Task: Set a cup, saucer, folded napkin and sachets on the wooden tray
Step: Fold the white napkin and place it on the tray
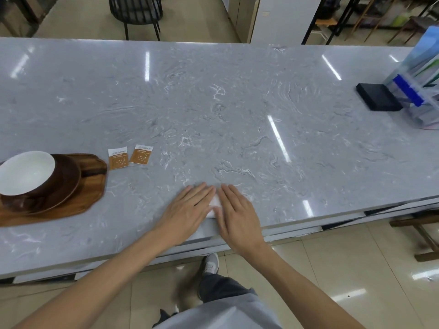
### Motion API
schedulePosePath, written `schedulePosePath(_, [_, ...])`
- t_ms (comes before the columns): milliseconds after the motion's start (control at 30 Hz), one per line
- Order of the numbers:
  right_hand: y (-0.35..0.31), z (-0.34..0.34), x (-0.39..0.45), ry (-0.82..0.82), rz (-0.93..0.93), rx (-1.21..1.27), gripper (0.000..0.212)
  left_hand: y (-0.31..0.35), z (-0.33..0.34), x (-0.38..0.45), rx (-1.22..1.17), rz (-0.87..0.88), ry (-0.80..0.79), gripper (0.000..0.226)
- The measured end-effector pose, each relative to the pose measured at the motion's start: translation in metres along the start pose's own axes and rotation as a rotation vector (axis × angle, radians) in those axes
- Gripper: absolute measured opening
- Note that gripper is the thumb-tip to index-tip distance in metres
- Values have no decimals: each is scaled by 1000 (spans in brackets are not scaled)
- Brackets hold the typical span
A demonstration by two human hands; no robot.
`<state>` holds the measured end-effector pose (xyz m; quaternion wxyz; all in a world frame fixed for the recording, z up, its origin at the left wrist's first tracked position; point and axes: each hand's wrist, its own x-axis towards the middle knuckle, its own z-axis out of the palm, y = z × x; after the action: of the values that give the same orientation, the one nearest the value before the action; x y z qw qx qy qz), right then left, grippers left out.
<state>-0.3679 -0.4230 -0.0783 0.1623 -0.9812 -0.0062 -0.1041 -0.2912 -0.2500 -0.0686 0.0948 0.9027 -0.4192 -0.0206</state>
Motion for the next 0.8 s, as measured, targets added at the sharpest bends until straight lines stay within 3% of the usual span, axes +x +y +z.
schedulePosePath(100, [5,4,-6,-125,19,-23,61,-3,7,0,-5,-16,-91,67])
schedulePosePath(500, [8,9,-6,-204,52,-63,63,1,13,-2,-66,-114,-138,68])
schedulePosePath(633, [8,2,-5,-243,83,31,61,2,7,1,-165,-147,-159,66])
schedulePosePath(800, [8,-17,-18,-105,250,138,48,-3,-11,3,-319,-210,-116,58])
